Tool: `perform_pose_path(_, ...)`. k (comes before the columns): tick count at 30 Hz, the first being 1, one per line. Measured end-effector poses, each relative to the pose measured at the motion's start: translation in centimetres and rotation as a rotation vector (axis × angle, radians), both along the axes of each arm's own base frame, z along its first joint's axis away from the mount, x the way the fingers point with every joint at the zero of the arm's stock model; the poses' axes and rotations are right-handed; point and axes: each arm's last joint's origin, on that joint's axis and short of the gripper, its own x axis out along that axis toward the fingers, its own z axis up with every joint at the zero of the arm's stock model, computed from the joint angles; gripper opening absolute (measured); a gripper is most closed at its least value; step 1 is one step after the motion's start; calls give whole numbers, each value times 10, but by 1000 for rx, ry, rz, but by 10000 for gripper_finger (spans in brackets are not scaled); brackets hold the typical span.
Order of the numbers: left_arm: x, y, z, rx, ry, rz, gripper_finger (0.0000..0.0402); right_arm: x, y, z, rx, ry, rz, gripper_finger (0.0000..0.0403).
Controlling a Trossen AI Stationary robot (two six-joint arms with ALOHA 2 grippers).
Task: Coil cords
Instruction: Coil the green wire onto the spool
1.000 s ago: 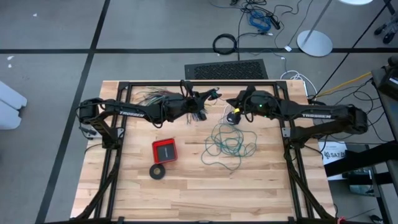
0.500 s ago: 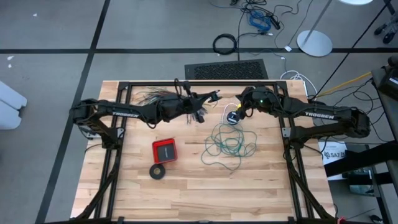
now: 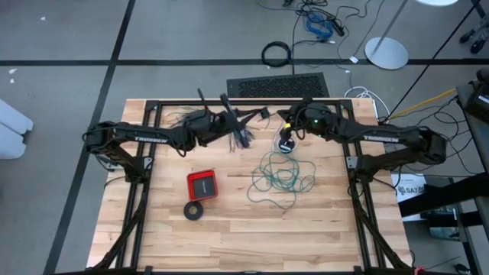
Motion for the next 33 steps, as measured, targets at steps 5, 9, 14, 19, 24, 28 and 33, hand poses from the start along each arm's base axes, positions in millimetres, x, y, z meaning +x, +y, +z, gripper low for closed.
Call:
perform_pose_path(5, -1, 1, 5, -18, -66, -5, 0, 22, -5, -9, -8, -91, 32, 0)
perform_pose_path(9, 1, 3, 3, -20, -91, 26, 0, 37, -4, -11, -32, -200, 69, 0)
perform_pose_path(14, 5, 12, -2, 6, -141, 90, 0, 50, -3, -18, -8, -276, 104, 0)
perform_pose_path(19, 11, 20, -13, 23, -126, 126, 0, 56, -1, -27, 28, -283, 110, 0)
perform_pose_path(24, 19, 21, -26, 3, -105, 89, 0, 57, -3, -29, 38, -279, 105, 0)
perform_pose_path(28, 19, 23, -26, -16, -127, 74, 0, 56, -6, -29, 39, -274, 115, 0)
perform_pose_path(33, 17, 25, -22, -28, -167, 71, 0, 56, -5, -29, 5, -251, 125, 3)
